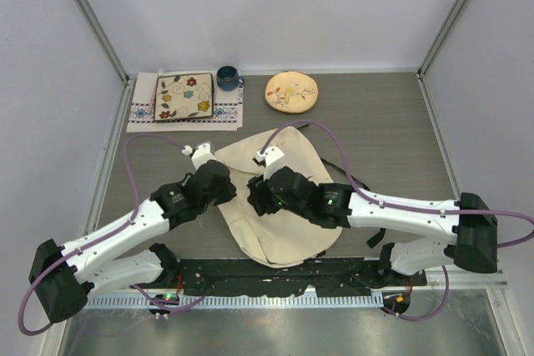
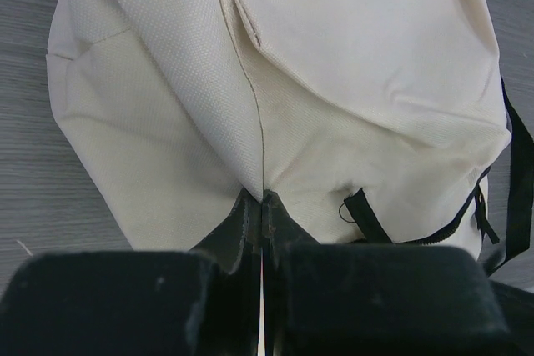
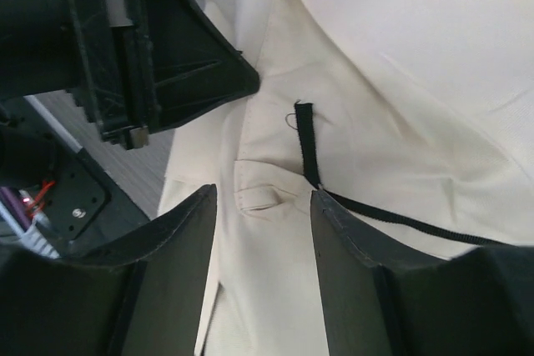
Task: Pack the student bag
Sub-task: Zip the student bag at the center of the board.
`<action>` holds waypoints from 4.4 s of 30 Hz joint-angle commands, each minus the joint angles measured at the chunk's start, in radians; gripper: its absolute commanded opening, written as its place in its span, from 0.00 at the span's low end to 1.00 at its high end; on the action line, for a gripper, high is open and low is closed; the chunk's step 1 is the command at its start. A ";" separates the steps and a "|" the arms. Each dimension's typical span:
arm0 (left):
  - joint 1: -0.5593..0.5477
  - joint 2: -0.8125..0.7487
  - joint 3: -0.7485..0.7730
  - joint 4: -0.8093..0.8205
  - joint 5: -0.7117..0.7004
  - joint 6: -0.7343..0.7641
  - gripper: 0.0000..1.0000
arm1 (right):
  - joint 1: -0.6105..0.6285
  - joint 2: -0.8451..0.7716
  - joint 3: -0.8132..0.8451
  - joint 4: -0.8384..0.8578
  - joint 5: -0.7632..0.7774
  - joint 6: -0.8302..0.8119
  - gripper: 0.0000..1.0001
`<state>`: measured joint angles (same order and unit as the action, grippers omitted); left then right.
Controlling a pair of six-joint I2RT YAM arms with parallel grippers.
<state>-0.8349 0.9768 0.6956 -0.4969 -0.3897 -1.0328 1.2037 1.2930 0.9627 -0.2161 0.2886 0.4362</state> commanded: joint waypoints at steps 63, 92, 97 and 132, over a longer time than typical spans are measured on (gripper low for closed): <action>0.189 -0.090 -0.019 -0.026 0.150 0.155 0.00 | -0.102 -0.029 -0.208 0.126 0.408 0.168 0.01; 0.439 -0.041 0.028 -0.045 0.334 0.332 0.00 | -0.334 -0.153 -0.390 0.192 0.228 0.274 0.01; 0.485 -0.036 0.021 -0.042 0.365 0.349 0.00 | -0.391 -0.152 -0.426 0.196 0.195 0.292 0.01; 0.685 0.194 0.036 0.110 0.501 0.464 0.00 | -0.446 -0.365 -0.588 0.141 0.385 0.449 0.01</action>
<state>-0.2089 1.1450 0.7048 -0.4343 0.2722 -0.6395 0.8078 0.9916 0.4061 0.1085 0.4061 0.9226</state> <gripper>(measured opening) 0.009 0.039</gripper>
